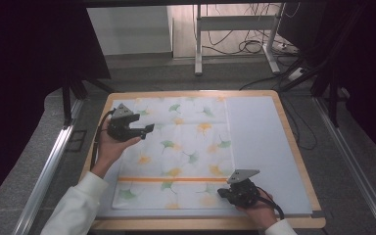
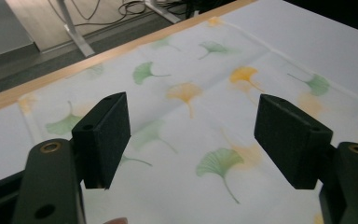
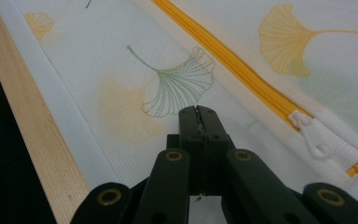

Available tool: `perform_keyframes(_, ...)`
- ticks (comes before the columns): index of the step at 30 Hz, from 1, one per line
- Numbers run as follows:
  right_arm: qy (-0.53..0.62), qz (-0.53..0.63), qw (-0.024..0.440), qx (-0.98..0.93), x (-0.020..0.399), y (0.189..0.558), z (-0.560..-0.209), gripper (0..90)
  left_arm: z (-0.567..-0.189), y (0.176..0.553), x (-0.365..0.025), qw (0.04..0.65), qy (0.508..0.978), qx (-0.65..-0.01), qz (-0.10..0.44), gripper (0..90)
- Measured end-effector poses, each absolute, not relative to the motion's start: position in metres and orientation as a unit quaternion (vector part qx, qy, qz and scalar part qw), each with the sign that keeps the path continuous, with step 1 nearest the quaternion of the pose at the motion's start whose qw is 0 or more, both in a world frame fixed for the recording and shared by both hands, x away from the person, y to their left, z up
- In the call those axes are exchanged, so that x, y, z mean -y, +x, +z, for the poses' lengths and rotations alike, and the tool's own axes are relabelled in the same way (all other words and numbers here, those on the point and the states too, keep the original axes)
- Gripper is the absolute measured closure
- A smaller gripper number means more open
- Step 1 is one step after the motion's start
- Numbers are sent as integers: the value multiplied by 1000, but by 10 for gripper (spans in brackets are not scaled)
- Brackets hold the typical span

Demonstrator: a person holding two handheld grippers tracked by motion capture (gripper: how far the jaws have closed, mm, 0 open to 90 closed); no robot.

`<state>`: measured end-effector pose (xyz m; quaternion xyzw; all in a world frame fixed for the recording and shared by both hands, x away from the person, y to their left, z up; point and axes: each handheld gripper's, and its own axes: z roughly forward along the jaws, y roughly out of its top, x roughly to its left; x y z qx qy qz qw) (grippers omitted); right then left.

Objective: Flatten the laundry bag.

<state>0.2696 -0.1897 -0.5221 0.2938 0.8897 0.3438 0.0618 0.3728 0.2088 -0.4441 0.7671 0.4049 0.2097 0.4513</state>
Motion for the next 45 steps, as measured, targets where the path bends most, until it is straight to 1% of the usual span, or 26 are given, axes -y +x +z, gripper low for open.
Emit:
perform_keyframes(9, 294, 342, 60, -890, 192, 271, -521, 891, -466, 340, -186, 454, 784, -377, 193, 273)
perform_keyframes(13, 298, 341, 59, -890, 193, 273, -521, 891, -474, 333, -183, 462, 783, -375, 183, 265)
perform_keyframes(17, 305, 343, 54, -887, 195, 276, -521, 891, -484, 326, -183, 473, 774, -378, 185, 253)
perform_keyframes(22, 310, 341, 61, -885, 198, 276, -520, 891, -495, 319, -178, 462, 786, -375, 167, 245)
perform_keyframes(26, 316, 347, 62, -881, 205, 269, -516, 891, -499, 310, -168, 458, 797, -365, 147, 266)
perform_keyframes(28, 322, 349, 66, -878, 211, 267, -515, 891, -500, 305, -159, 448, 808, -351, 150, 266)
perform_keyframes(32, 335, 352, 74, -871, 223, 264, -513, 890, -502, 298, -143, 438, 824, -332, 138, 268)
perform_keyframes(38, 339, 357, 79, -867, 235, 255, -511, 890, -503, 291, -128, 436, 829, -323, 133, 267)
perform_keyframes(45, 341, 357, 83, -866, 237, 249, -510, 890, -500, 287, -118, 441, 830, -318, 128, 266)
